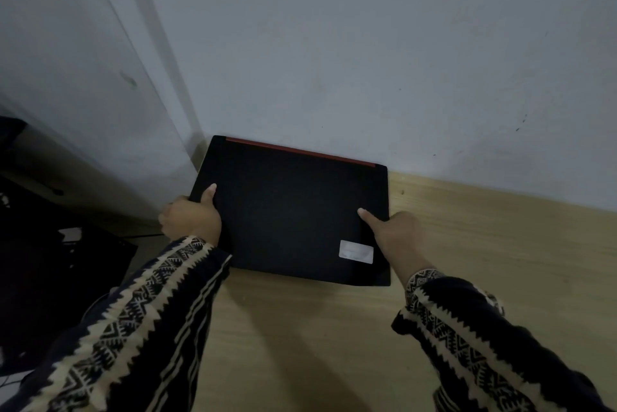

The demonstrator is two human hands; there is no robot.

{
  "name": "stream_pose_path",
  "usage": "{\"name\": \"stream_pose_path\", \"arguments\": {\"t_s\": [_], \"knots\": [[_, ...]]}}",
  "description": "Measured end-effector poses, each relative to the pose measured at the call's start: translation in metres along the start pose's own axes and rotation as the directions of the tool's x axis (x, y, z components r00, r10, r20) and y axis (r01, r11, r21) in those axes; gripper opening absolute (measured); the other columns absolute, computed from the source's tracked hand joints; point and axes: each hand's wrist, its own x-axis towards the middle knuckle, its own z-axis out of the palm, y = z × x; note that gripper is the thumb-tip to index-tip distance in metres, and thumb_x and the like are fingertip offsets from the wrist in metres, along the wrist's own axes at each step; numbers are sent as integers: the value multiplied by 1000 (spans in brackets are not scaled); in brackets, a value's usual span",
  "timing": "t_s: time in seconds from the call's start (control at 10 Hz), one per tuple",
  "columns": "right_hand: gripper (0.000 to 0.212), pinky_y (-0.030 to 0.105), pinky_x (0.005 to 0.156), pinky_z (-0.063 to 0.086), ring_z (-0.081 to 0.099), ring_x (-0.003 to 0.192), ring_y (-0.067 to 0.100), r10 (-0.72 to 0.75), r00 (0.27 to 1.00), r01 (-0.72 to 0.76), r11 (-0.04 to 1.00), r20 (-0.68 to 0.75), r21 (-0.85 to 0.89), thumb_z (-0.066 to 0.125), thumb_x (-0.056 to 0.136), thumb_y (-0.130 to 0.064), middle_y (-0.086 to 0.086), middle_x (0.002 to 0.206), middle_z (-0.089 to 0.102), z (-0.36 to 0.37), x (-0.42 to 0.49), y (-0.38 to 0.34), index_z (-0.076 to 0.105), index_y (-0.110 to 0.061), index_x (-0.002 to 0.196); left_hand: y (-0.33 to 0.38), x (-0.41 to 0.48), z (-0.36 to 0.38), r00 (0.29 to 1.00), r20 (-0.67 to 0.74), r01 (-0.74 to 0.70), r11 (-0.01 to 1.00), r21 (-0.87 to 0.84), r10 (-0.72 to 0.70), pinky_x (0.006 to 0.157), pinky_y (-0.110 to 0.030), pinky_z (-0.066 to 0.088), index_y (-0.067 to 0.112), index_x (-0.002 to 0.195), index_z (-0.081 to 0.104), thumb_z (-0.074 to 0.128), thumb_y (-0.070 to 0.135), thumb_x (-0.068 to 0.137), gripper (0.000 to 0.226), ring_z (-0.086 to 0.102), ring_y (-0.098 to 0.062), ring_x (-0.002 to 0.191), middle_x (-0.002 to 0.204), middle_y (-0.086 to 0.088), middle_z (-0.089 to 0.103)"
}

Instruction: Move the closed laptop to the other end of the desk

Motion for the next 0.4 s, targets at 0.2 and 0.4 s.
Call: {"name": "stream_pose_path", "arguments": {"t_s": [0.2,0.4], "knots": [[53,26,48,37,55,58,18,-191,982,173,887,1,-428,65,88,-60,4,73,66,-21,17,-16,65,-8,82,-5,-12,6,991,1,-131,990,-60,131,110,-56,36,4,138,43,53,61,92,73,53,-46,123,136,-26,54],[70,40,92,50,52,128,33,-283,959,265,887,9,-378,61,93,-55,19,143,50,-13,-5,-28,46,-10,144,5,-44,8,968,-66,-243,969,-33,241,119,-52,22,-2,141,42,58,50,94,72,41,-43,137,145,-27,46]]}}
